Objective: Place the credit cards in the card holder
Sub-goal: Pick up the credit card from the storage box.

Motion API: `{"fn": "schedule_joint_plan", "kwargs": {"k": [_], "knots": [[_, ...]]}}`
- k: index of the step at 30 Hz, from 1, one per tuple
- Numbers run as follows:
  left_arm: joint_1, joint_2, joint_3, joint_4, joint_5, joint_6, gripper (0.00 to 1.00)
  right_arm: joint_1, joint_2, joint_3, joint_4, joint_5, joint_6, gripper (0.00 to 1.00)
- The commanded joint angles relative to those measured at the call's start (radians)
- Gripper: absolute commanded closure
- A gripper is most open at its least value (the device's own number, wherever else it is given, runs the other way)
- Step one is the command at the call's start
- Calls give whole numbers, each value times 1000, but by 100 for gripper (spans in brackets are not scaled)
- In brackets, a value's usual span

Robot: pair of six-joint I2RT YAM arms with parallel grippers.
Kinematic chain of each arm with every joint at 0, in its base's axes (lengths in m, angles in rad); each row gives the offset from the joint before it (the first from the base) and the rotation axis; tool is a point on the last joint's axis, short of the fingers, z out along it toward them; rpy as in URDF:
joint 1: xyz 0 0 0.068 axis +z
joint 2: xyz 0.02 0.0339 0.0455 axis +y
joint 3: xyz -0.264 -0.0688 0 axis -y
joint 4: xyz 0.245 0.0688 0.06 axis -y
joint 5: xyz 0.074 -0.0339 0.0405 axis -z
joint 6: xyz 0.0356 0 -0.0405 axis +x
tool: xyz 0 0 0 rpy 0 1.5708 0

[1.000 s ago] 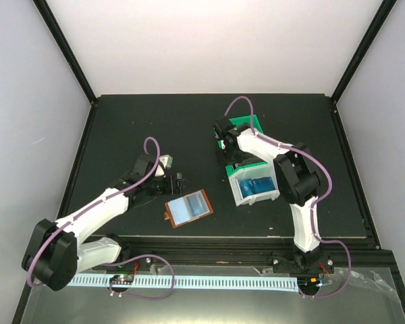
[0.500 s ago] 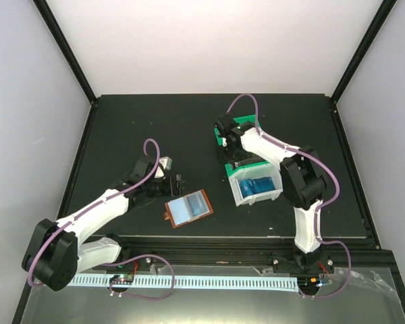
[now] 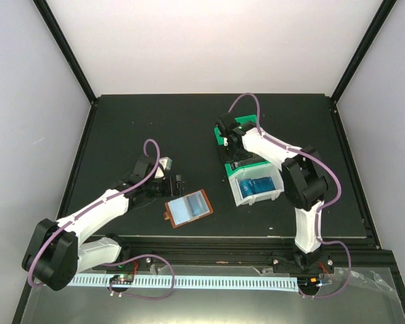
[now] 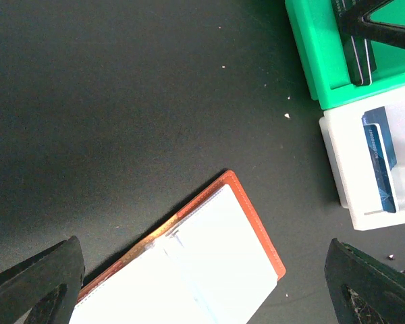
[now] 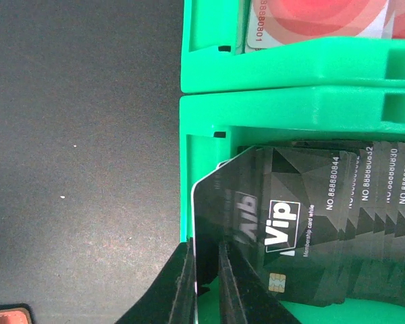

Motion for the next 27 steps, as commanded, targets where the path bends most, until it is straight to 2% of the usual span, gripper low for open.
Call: {"fn": "schedule_joint_plan", "kwargs": {"k": [1,8,13,20,27], "knots": [[8,7,-1,23,20,-7,1,-1,-52,-13,1,1,11,89],[8,7,0,26,25,-8,1,-4,-81,-17,3,-1,15,96],[8,8,0,28,31,-8,1,-10,-106,-29,4,25,19,98],[9,0,2,25,33,-9,1,-12,-155,-36,-11,158,13,99],[9,-1,2,26,39,-14,1,-17,-164,-48,-8,144,-1,99]]}}
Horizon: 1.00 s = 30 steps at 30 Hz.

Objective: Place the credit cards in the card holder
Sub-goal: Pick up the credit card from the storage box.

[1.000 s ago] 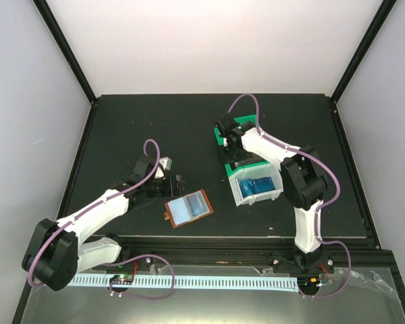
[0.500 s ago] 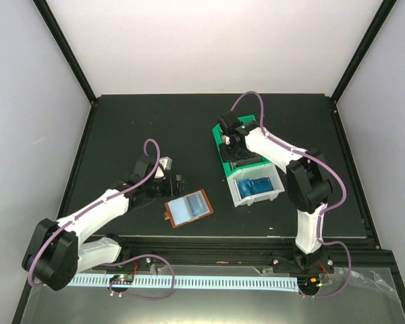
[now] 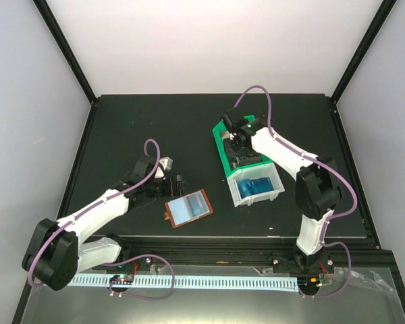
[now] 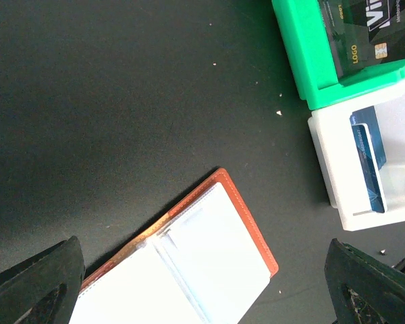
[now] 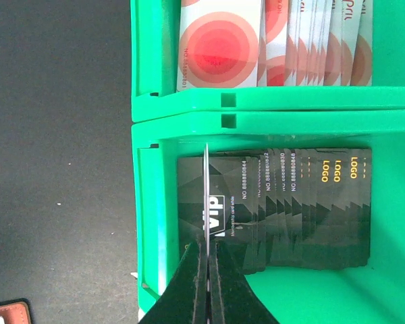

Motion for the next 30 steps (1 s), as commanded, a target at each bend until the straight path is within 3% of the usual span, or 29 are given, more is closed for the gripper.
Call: {"fn": "schedule_joint_plan", "kwargs": {"k": [1,22,26,30], "knots": [[8,-5,2,19,18,-13,1,-11,-17,-18,3,14,-11,99],[9,7,-3,39,42,-22,1,-13,63,-20,68,-226,-11,98],[9,8,-3,36,42,-19,1,-13,52,-18,68,-195,3,99],[9,-5,-3,26,31,-22,1,-13,6,-14,55,-53,23,99]]}}
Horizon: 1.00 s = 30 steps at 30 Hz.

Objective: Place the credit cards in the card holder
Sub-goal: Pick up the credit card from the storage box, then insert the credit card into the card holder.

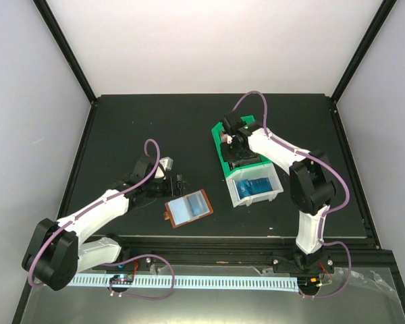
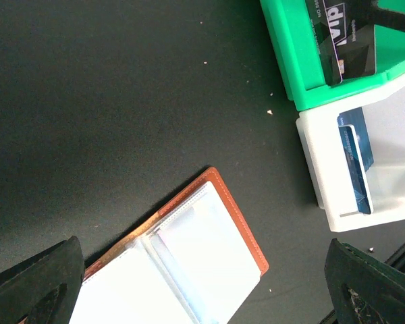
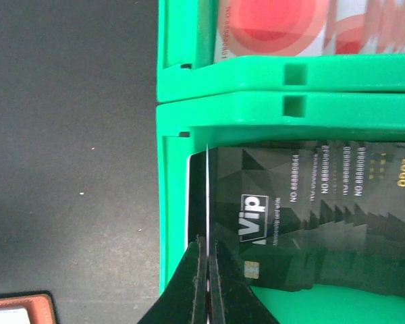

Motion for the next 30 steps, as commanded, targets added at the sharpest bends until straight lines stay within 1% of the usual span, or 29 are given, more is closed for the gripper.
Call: {"fn": "schedule_joint_plan", "kwargs": {"k": [1,4,6,8,11,15,17,19,24,26,28,30], "knots": [[9,-10,0,9,4,-5,1,3,-77,6,6,128,26,99],[9,-33,0,-2,-6,-7,1,4,-144,-2,4,153,17,99],[9,-48,-2,-11,-11,-7,1,3,-190,-20,14,112,7,99],[9,-63,-4,-24,-13,-10,1,4,-230,-47,40,18,-6,99],[8,-94,-14,-45,-18,-15,2,17,-280,-110,92,-170,-16,99],[6,-143,-45,-75,-15,-32,7,66,-330,-246,214,-375,17,99],[4,-170,-61,-90,1,-50,13,103,-338,-318,298,-483,67,99],[-1,-193,-81,-89,15,-66,18,143,-336,-378,378,-532,110,99],[-25,-197,-119,-81,23,-107,38,211,-301,-463,523,-577,195,99],[-38,-182,-129,-81,15,-120,43,225,-276,-480,559,-596,214,99],[-57,-165,-130,-100,-23,-129,47,233,-257,-488,581,-607,223,99],[-77,-148,-127,-131,-64,-137,50,235,-239,-500,608,-621,236,99]]}}
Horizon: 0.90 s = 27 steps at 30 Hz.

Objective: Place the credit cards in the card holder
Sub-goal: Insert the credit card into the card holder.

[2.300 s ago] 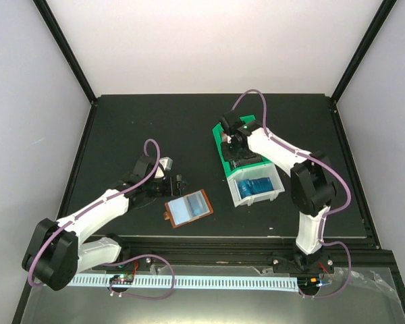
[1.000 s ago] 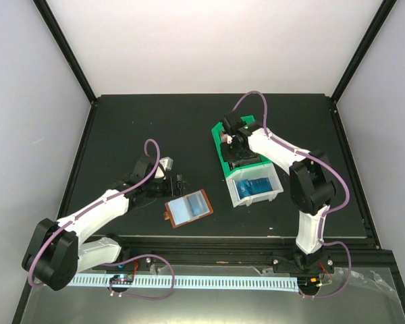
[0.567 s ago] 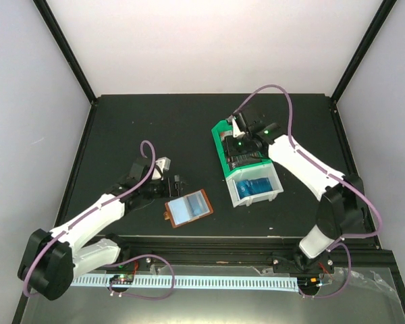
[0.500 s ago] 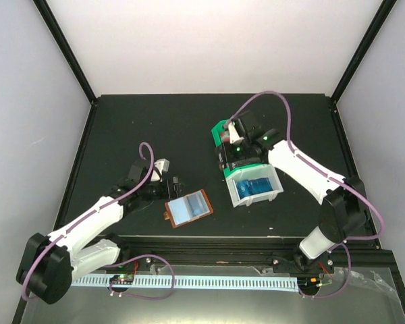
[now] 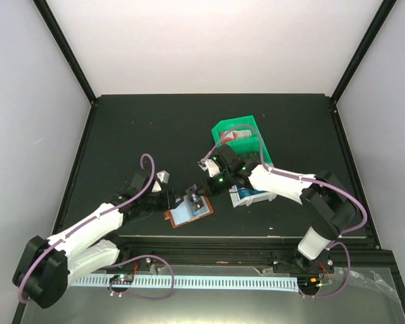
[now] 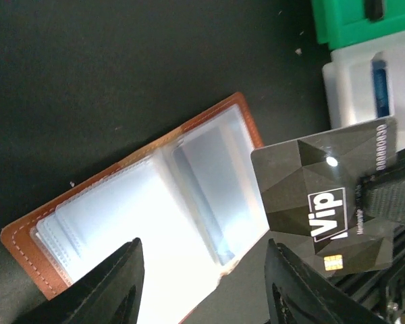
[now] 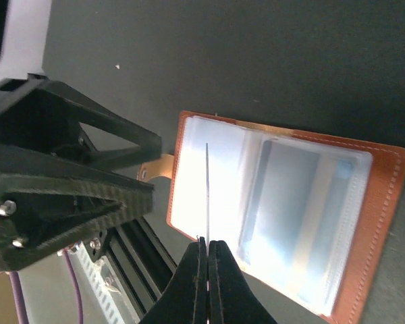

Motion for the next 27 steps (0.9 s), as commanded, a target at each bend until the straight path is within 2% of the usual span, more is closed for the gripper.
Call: {"fn": "schedule_joint_plan", "kwargs": {"k": [1,7,18,27], "knots": [[-42,33,0,-64,-75,-37,51,9,39,-20,137,-75,58,99],[-88,65,0,-134,-163,-65,55,18,104,-29,155,-79,61,99],[-119,104,-11,-189,-219,-99,61,19,167,-44,173,-76,65,99],[-121,146,-32,-151,-179,-103,77,20,205,-46,217,-101,103,99]]}}
